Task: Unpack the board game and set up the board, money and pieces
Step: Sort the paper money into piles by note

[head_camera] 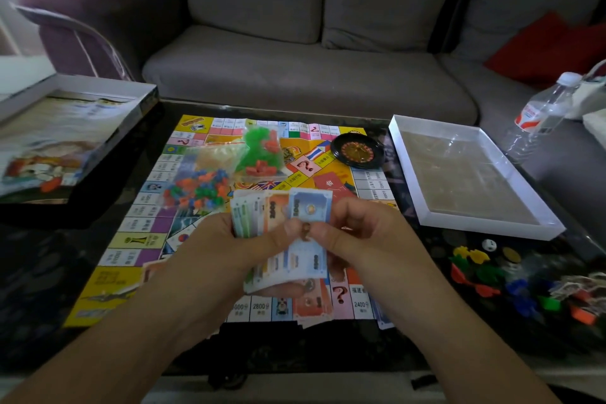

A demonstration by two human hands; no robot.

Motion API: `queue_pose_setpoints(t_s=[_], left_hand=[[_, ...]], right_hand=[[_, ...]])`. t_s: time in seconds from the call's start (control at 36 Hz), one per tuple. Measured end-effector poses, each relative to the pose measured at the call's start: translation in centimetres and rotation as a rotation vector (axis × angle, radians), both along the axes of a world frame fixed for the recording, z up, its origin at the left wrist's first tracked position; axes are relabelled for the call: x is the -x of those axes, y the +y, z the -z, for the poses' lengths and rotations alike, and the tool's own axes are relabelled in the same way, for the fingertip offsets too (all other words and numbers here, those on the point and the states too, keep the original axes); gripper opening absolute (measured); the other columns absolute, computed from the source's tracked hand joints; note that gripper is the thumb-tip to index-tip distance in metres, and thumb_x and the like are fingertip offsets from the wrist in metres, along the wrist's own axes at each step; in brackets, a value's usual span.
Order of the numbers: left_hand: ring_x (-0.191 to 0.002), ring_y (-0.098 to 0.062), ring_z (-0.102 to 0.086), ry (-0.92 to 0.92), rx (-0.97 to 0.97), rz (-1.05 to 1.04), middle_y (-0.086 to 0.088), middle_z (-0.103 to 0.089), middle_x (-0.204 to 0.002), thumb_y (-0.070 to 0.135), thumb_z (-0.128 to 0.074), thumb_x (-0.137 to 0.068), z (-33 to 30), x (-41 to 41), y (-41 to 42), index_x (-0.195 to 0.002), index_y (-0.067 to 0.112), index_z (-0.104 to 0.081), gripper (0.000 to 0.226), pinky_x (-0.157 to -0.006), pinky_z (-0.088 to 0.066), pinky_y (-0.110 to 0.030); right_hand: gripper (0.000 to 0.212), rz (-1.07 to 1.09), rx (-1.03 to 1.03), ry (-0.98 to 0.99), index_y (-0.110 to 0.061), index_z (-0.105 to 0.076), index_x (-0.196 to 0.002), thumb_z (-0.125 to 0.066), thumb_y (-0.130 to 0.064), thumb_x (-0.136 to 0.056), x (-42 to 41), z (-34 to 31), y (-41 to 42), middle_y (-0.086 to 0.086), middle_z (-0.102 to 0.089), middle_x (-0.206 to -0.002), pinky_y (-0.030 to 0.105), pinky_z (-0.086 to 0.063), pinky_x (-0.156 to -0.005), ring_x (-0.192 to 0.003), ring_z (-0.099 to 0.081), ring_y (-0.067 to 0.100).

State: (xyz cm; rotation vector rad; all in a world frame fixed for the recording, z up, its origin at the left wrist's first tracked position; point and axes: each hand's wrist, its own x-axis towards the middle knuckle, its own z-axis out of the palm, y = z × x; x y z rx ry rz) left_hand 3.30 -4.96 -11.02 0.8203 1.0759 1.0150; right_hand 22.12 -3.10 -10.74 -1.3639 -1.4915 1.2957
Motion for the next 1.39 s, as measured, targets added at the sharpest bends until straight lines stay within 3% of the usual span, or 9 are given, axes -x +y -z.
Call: queue_pose_setpoints(t_s=[0.11, 0.33, 0.42, 0.72, 0.81, 0.89, 1.08, 1.22, 1.39], left_hand=[[-0.093, -0.035, -0.078, -0.027, 0.046, -0.021, -0.017, -0.079, -0.106, 0.012, -0.071, -0.085, -0.4, 1.1, 0.3, -0.11, 0.008, -0.077, 0.026, -0.065, -0.066, -0.047], [-0.094, -0.034, -0.078, -0.06, 0.123, -0.126, -0.023, -0.078, -0.105, 0.008, -0.06, -0.1, -1.4, 3.7, 1.7, -0.126, 0.002, -0.065, 0.027, -0.066, -0.066, -0.048], [-0.097, -0.034, -0.078, -0.077, 0.086, -0.174, -0.021, -0.078, -0.109, 0.005, -0.053, -0.104, -2.2, 5.4, 2.3, -0.133, 0.005, -0.061, 0.03, -0.066, -0.066, -0.043], [-0.096, -0.03, -0.079, -0.051, -0.069, -0.354, -0.014, -0.079, -0.107, 0.002, -0.064, -0.096, -3.8, 11.0, 2.1, -0.122, 0.007, -0.068, 0.027, -0.067, -0.065, -0.038], [-0.092, -0.027, -0.079, -0.079, -0.07, -0.385, -0.013, -0.08, -0.106, 0.003, -0.068, -0.093, -3.8, 12.1, 2.0, -0.121, 0.006, -0.069, 0.028, -0.062, -0.064, -0.034], [-0.088, -0.027, -0.08, -0.102, -0.09, -0.369, -0.013, -0.08, -0.101, 0.002, -0.067, -0.093, -4.2, 12.5, 1.8, -0.117, 0.008, -0.069, 0.025, -0.06, -0.063, -0.033], [-0.092, -0.036, -0.078, -0.127, -0.105, -0.328, -0.019, -0.078, -0.106, -0.002, -0.071, -0.09, -4.3, 12.8, 1.9, -0.121, -0.001, -0.066, 0.032, -0.068, -0.065, -0.044], [-0.09, -0.035, -0.079, -0.11, -0.12, -0.257, -0.018, -0.079, -0.103, -0.001, -0.074, -0.088, -4.1, 12.1, 1.7, -0.115, 0.001, -0.071, 0.027, -0.066, -0.066, -0.046], [-0.088, -0.032, -0.079, -0.072, -0.08, -0.197, -0.014, -0.08, -0.1, 0.002, -0.078, -0.083, -3.6, 10.3, 1.6, -0.112, 0.002, -0.074, 0.029, -0.063, -0.066, -0.045]], right_hand=[[0.01, 0.051, 0.059, -0.011, -0.005, -0.071, -0.096, -0.072, -0.015, -0.096, -0.7, -0.6, 0.9, 0.006, -0.081, -0.087, 0.037, -0.058, -0.064, -0.081, -0.076, 0.033], [0.014, 0.198, 0.076, -0.187, -0.016, -0.076, -0.084, -0.079, -0.025, -0.094, -2.2, 0.1, 1.6, -0.001, -0.075, -0.069, 0.026, -0.049, -0.059, -0.053, -0.061, 0.006], [0.021, 0.105, 0.13, -0.193, -0.016, -0.074, -0.077, -0.078, -0.027, -0.094, 0.3, 1.2, 0.5, -0.004, -0.072, -0.064, 0.017, -0.045, -0.05, -0.049, -0.06, 0.001], [0.043, -0.369, 0.082, -0.314, -0.004, -0.075, -0.07, -0.069, -0.033, -0.1, 15.1, 4.7, -1.5, 0.006, -0.073, -0.064, 0.028, -0.057, -0.06, -0.045, -0.061, 0.006], [0.037, -0.351, 0.046, -0.379, -0.003, -0.074, -0.076, -0.069, -0.032, -0.098, 18.8, 5.6, -1.1, 0.011, -0.074, -0.072, 0.033, -0.063, -0.063, -0.057, -0.069, 0.017], [0.03, -0.327, -0.006, -0.445, -0.007, -0.062, -0.081, -0.069, -0.031, -0.098, 21.5, 5.8, -0.9, 0.006, -0.065, -0.078, 0.021, -0.051, -0.05, -0.066, -0.064, 0.016], [0.016, -0.476, -0.23, -0.83, -0.009, -0.061, -0.109, -0.063, -0.023, -0.101, 22.7, 5.0, -2.3, 0.012, -0.064, -0.11, 0.034, -0.053, -0.076, -0.103, -0.067, 0.028], [0.03, -0.314, -0.199, -0.656, -0.015, -0.055, -0.074, -0.05, -0.025, -0.101, 18.9, 4.2, -0.9, 0.001, -0.057, -0.071, 0.027, -0.04, -0.053, -0.065, -0.056, 0.012], [0.024, -0.055, 0.084, -0.015, -0.006, -0.072, -0.082, -0.058, -0.013, -0.1, 9.9, 1.3, 2.4, 0.015, -0.061, -0.068, 0.03, -0.033, -0.047, -0.049, -0.046, 0.023]])
